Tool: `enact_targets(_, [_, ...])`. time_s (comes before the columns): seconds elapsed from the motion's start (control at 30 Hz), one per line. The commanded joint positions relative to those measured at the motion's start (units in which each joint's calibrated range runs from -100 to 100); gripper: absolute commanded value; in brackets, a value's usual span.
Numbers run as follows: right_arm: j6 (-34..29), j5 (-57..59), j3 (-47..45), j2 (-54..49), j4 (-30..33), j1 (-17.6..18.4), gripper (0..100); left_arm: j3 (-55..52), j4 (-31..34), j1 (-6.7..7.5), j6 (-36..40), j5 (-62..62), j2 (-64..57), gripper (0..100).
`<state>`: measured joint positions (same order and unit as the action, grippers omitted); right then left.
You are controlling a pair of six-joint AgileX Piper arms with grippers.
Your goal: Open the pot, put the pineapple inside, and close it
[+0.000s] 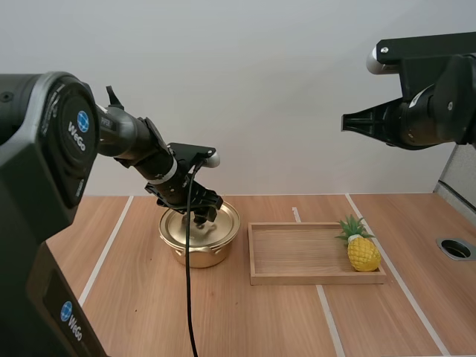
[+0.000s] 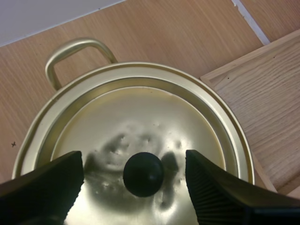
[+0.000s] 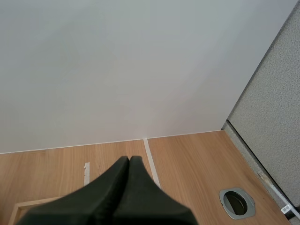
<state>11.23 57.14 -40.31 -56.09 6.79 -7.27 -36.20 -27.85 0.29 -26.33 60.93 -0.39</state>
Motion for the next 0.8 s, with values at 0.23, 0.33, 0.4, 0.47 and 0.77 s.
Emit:
enact_targets(0.23, [0.61, 0.41, 0.48, -0.3, -0.79, -0.34, 0, -0.07, -1.65, 0.12, -0.29, -0.76, -0.15, 99])
enact_targets(0.33, [0.8, 1.75, 0.48, -0.3, -0.79, -0.34, 0, -0.07, -1.65, 0.12, -0.29, 0.06, -0.15, 68])
enact_targets(0.4, [0.8, 2.09, 0.48, -0.3, -0.79, -0.34, 0, -0.07, -1.93, 0.12, -0.29, 0.06, -0.15, 45])
enact_targets(0.47, [1.11, 2.07, 0.48, -0.3, -0.79, -0.34, 0, -0.07, -1.93, 0.12, -0.29, 0.06, -0.15, 22])
enact_targets(0.77, [1.17, 2.07, 0.48, -0.3, -0.79, -0.34, 0, -0.07, -3.89, 0.12, 0.03, -0.59, -0.61, 0])
